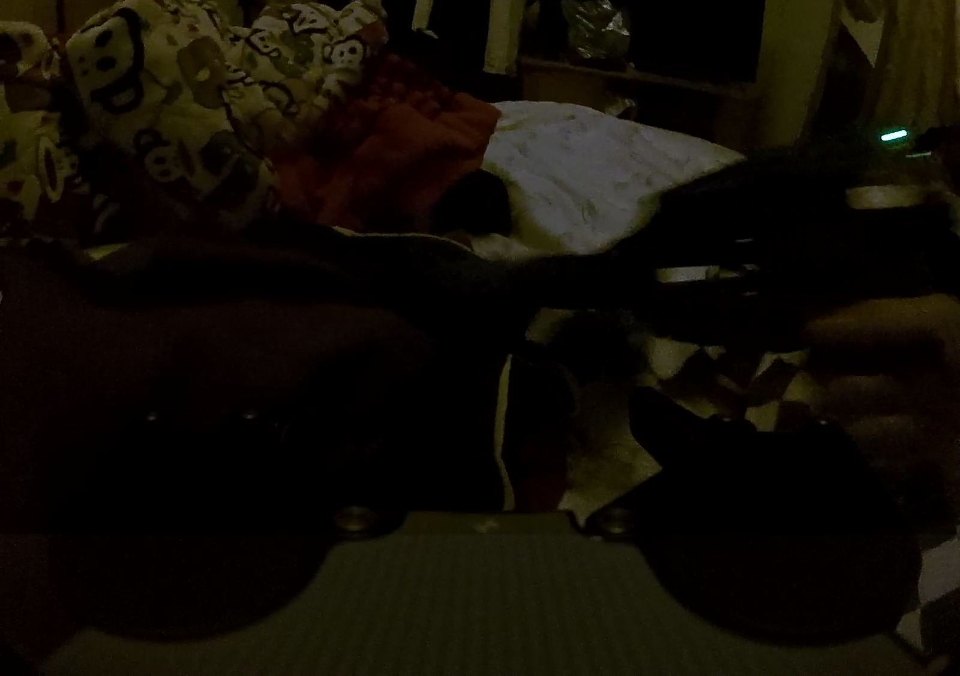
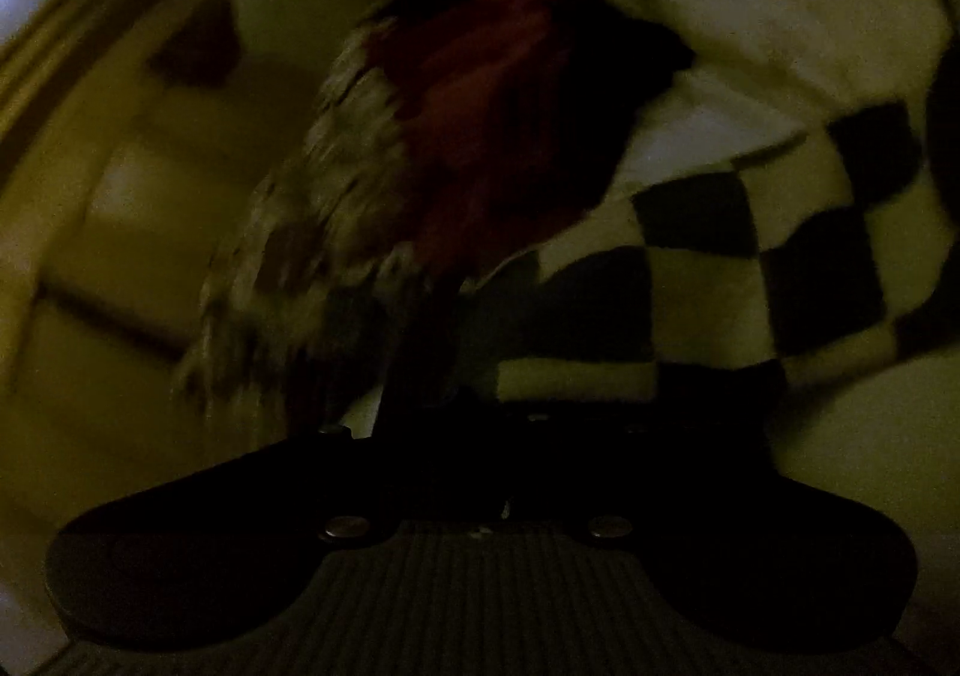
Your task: Fold small clothes
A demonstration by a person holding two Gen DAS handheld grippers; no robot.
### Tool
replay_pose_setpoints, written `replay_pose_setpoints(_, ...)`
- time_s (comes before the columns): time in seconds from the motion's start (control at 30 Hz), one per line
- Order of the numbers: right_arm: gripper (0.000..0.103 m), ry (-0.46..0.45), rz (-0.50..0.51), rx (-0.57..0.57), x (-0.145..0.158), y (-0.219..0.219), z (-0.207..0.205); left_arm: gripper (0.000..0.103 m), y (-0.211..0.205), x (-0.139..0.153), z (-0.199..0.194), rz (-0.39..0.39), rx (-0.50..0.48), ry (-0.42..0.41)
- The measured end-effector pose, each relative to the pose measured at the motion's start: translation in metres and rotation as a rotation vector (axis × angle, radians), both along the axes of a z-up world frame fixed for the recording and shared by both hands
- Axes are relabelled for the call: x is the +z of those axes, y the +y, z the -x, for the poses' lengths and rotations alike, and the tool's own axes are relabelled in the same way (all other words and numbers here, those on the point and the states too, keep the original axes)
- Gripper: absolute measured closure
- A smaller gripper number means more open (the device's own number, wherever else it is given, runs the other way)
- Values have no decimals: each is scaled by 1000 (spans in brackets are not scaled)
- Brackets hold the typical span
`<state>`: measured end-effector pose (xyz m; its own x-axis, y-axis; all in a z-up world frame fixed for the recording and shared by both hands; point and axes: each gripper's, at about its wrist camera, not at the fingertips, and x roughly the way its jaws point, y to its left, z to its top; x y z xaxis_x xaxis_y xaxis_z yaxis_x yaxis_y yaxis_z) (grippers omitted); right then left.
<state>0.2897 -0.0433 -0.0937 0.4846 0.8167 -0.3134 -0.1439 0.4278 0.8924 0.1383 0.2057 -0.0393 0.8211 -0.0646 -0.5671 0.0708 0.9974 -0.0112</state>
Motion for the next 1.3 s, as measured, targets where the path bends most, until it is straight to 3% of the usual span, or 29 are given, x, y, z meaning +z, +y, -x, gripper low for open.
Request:
replay_pose_setpoints(0.23, 94, -98, 90, 392, 100, -94, 32, 0, -14, 8, 1, -47, 12, -3)
replay_pose_setpoints(0.3, 95, -118, 228, 490, 124, -127, 50, 0, -25, 11, 1, -74, -6, -6)
replay_pose_setpoints(0.37, 95, -84, 445, 520, 130, -162, 67, 0, -35, 13, 1, -77, -34, -5)
replay_pose_setpoints(0.53, 96, 129, 795, 341, 106, -273, 89, 0, -64, 14, -7, -72, -122, 18)
replay_pose_setpoints(0.63, 96, 204, 898, 170, 90, -336, 97, 0, -83, 11, -12, -87, -172, 26)
replay_pose_setpoints(0.73, 96, 232, 923, 77, 72, -375, 105, 0, -106, 5, -19, -129, -211, 38)
replay_pose_setpoints(0.93, 96, 236, 934, -8, 42, -406, 107, 0, -163, -24, -28, -210, -347, 71)
replay_pose_setpoints(1.07, 96, 217, 892, -151, 38, -434, 110, 0, -218, -62, -20, -463, -417, 30)
replay_pose_setpoints(1.17, 96, 213, 830, -159, 31, -442, 115, 0, -244, -85, -17, -605, -432, -47)
replay_pose_setpoints(1.27, 96, 202, 833, -136, 26, -441, 118, 0, -256, -92, -21, -610, -459, -85)
replay_pose_setpoints(1.3, 96, 199, 824, -141, 26, -442, 120, 6, -259, -93, -25, -595, -460, -83)
